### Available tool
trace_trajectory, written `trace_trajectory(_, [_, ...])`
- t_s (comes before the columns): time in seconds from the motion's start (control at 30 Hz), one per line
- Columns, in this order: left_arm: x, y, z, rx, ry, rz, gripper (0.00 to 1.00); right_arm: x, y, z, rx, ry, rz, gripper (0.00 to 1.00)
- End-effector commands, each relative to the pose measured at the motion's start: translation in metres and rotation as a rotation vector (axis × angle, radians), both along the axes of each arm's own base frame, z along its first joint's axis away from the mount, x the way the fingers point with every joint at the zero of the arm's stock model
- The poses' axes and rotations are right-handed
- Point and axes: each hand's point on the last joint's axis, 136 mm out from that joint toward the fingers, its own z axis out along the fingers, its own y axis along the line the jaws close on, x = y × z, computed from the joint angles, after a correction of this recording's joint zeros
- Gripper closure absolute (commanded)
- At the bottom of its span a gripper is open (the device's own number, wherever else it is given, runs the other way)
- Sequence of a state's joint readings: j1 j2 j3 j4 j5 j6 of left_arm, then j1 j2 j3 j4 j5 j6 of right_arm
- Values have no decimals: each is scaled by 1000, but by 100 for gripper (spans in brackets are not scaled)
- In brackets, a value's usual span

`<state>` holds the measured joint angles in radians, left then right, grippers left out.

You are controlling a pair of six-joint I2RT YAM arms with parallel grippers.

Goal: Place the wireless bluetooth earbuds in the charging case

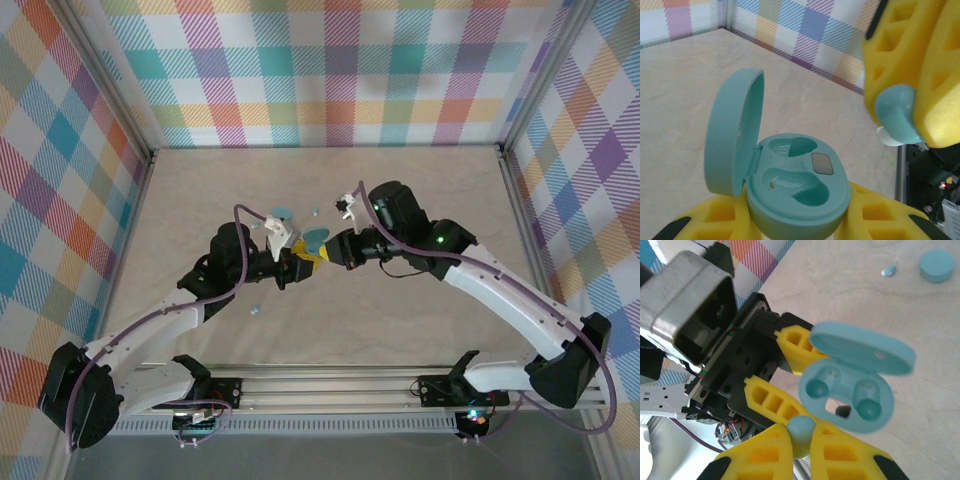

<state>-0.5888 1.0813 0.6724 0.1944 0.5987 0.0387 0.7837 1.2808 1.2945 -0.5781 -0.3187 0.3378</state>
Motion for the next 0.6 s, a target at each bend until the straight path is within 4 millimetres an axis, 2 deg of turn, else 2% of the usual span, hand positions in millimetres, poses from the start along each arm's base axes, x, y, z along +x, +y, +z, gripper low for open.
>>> trace_trajectory(0.0, [-9, -10, 23, -59, -45, -83, 88, -1, 4, 13, 7, -51, 73, 90])
trace_trajectory(0.33, [-16, -13, 26, -73, -44, -127, 89, 3, -7, -9, -89, -55, 88, 90])
trace_trajectory(0.57, [-18, -17, 29, -101, -33, -148, 90, 5, -9, -15, -99, -49, 83, 90])
